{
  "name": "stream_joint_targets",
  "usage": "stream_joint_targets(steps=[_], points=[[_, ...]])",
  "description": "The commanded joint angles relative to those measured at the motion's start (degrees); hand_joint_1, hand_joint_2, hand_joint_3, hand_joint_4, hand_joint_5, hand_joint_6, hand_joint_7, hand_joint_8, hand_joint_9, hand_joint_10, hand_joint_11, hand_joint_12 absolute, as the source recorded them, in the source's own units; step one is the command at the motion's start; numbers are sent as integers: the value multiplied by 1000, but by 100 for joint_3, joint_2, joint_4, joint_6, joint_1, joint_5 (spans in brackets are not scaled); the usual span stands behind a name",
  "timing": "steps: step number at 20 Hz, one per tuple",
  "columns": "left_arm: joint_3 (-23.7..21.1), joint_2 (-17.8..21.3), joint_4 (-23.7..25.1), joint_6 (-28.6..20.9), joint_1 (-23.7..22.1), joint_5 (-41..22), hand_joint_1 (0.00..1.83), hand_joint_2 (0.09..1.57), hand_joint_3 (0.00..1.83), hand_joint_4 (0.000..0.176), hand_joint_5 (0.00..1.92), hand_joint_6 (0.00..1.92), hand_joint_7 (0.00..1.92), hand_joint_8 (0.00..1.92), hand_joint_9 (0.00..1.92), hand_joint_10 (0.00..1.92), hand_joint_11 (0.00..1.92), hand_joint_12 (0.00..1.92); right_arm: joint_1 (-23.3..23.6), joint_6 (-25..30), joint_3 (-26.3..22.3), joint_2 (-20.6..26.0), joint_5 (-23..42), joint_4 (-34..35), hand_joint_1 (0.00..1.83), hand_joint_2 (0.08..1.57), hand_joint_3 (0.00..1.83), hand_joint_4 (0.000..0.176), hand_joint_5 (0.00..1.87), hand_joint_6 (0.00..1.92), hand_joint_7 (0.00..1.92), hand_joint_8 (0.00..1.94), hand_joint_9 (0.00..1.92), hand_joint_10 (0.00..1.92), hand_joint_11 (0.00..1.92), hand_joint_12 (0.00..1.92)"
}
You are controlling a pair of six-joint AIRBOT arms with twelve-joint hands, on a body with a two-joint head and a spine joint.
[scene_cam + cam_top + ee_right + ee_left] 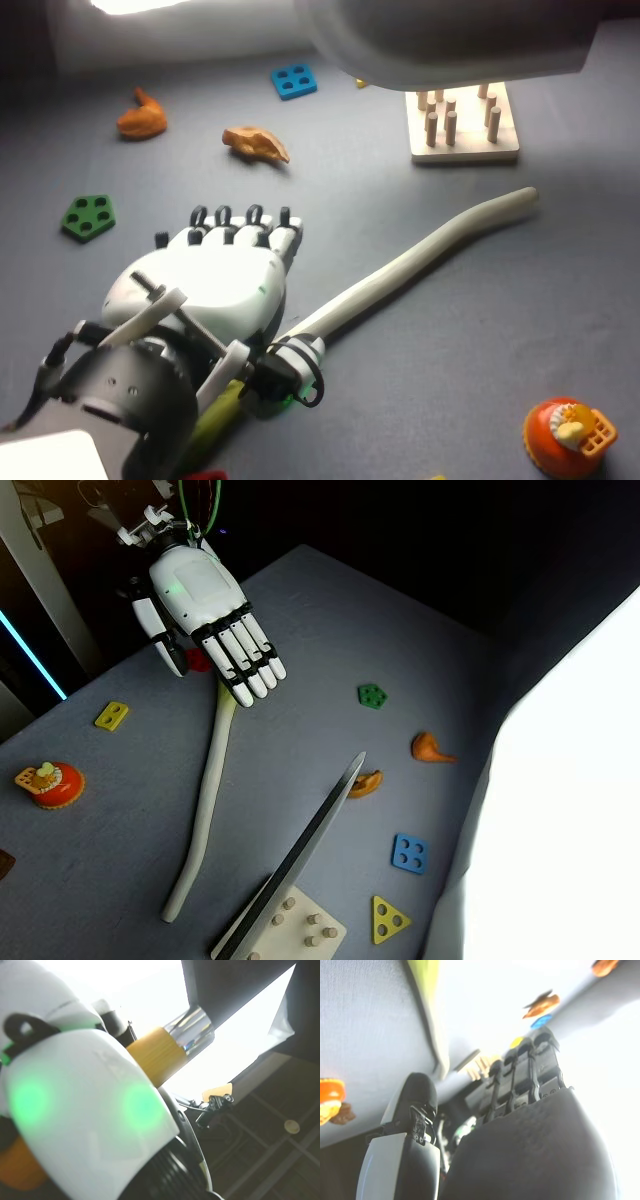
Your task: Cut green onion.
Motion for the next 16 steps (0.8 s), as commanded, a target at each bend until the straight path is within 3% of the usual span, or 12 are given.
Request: stream_joint_targets(steps=[1, 16], points=[[0, 44, 392, 162, -136, 39, 519, 1406, 0, 0, 0, 0, 0, 0, 0, 0, 0, 0, 55, 93, 71, 39, 796, 187, 1552, 1249, 0, 176, 1300, 1921, 1501, 1941, 1594, 1921, 1684, 1921], [99, 119, 27, 318, -643, -170, 496, 1413, 0, 0, 0, 0, 0, 0, 0, 0, 0, 0, -134, 334, 195, -139, 786, 181, 1540, 1246, 0, 176, 1277, 1921, 1479, 1941, 1572, 1921, 1660, 1921]])
